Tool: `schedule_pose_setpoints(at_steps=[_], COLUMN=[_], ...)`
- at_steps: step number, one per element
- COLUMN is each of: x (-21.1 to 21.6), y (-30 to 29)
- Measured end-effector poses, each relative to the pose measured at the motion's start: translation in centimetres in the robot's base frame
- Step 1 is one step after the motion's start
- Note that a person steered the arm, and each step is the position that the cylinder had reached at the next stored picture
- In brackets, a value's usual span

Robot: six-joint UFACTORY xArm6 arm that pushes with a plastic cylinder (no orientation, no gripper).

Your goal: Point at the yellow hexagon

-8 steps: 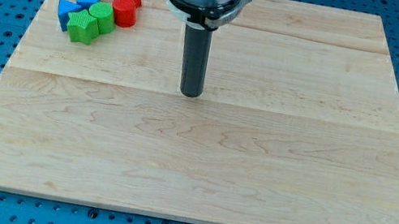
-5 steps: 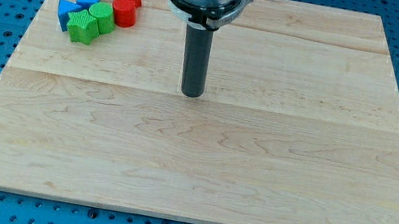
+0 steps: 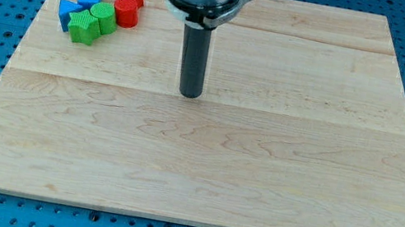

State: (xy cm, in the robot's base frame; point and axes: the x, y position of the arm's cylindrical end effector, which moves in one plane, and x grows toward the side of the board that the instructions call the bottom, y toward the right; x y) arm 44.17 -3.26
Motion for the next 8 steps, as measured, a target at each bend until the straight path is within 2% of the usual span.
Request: schedule_pose_setpoints(at_steps=[1,2,4,6,8], x=[1.4,1.3,0.0,-1.5,-15.3], y=[-0.5,-7.2,-26.9,-27.2,-27.2])
